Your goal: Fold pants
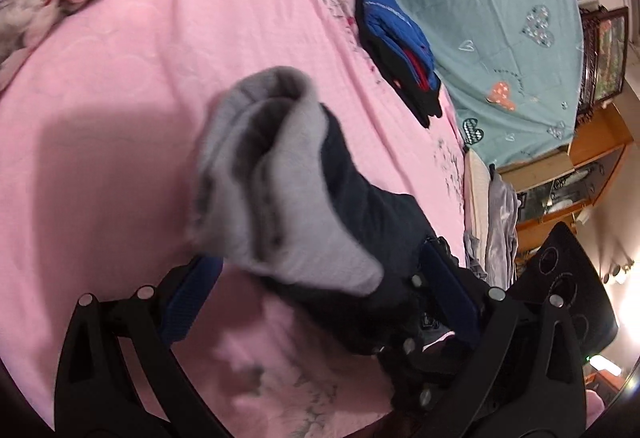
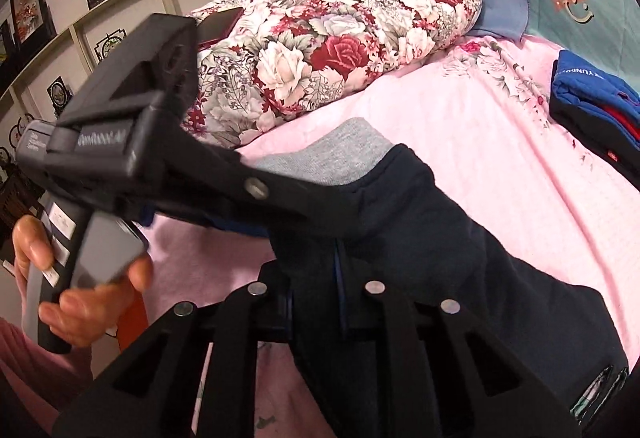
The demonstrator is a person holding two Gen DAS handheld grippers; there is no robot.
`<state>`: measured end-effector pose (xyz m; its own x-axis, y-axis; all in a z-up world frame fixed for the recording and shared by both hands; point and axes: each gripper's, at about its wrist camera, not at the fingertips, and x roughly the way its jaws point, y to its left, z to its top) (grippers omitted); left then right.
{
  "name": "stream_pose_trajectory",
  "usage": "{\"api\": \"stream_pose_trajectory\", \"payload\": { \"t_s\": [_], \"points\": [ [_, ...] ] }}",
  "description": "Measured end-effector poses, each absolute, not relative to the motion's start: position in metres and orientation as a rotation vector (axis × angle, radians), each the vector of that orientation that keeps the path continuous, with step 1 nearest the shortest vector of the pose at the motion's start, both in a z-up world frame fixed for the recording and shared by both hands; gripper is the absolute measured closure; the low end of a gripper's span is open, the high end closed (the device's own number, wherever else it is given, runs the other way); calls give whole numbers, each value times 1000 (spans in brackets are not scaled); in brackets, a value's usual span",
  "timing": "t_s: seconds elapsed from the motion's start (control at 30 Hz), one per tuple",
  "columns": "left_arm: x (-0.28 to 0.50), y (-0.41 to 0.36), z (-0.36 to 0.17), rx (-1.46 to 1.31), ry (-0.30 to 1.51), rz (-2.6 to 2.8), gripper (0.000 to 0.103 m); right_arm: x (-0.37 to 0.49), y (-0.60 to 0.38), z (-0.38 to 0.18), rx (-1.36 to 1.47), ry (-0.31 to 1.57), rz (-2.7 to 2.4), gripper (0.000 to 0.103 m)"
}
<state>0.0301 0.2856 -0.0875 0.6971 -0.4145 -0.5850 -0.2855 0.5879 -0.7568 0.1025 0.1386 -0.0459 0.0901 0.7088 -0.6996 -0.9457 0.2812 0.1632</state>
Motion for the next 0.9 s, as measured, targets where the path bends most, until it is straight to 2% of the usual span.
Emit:
{"api": "stream_pose_trajectory", "payload": {
  "t_s": [0.1,0.17,0.23,0.3,0.33,0.5,0.63,0.77,0.9],
  "points": [
    [41,281,-88,-988,796,-123,7,100,137,-46,-381,765,1271,87],
    [48,279,-91,-997,801,-142,20,98,135,-45,-392,753,1266,86],
    [54,276,-96,-964,836,-102,50,95,129,-41,-400,743,1261,85],
    [57,277,-103,-953,870,-76,64,94,118,-36,-384,741,1263,84],
    [57,279,-106,-968,873,-81,68,95,109,-34,-370,747,1263,84],
    [55,279,-107,-968,868,-70,70,109,56,-23,-241,794,1214,81],
    [53,279,-103,-966,855,-67,71,128,1,-14,-176,747,1001,82],
    [50,279,-94,-965,824,-92,74,143,-32,-23,-140,798,894,103],
    [49,273,-83,-987,781,-145,77,154,-37,-68,-170,972,806,103]
  ]
}}
